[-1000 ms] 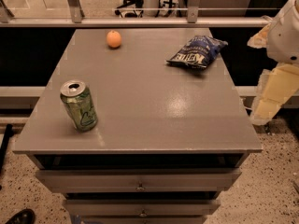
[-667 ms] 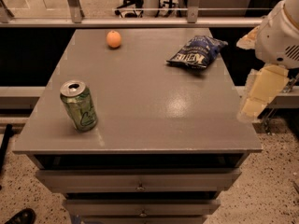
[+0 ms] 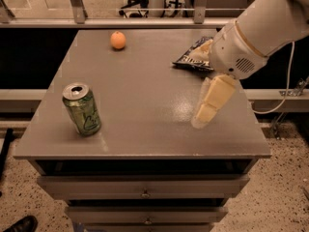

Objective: Move green can near orange

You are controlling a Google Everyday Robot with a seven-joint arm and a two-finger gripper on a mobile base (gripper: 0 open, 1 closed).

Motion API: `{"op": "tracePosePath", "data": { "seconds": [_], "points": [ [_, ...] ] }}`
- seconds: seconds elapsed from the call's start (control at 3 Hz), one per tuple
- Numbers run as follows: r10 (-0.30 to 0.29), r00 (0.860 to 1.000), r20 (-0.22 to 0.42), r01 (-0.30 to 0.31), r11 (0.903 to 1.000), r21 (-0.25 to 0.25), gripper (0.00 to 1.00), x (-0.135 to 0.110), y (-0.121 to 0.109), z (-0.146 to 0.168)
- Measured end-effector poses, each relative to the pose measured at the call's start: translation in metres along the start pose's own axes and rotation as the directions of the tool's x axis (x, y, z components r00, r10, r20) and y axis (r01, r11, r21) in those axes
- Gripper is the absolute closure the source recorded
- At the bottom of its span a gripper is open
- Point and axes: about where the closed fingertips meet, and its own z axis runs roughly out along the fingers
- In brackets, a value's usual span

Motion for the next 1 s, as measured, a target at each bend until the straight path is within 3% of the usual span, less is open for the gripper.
{"op": "tracePosePath", "data": {
  "seconds": [0.33,0.67,1.0],
  "points": [
    [-0.008,0.99,0.138,0.017,0.9979,-0.063,0.0,-0.046,0.008,0.036],
    [-0.009,0.99,0.137,0.017,0.9979,-0.063,0.0,-0.046,0.008,0.036],
    [0.016,0.968,0.25,0.004,0.9967,-0.081,0.0,-0.068,0.008,0.068]
  ]
}}
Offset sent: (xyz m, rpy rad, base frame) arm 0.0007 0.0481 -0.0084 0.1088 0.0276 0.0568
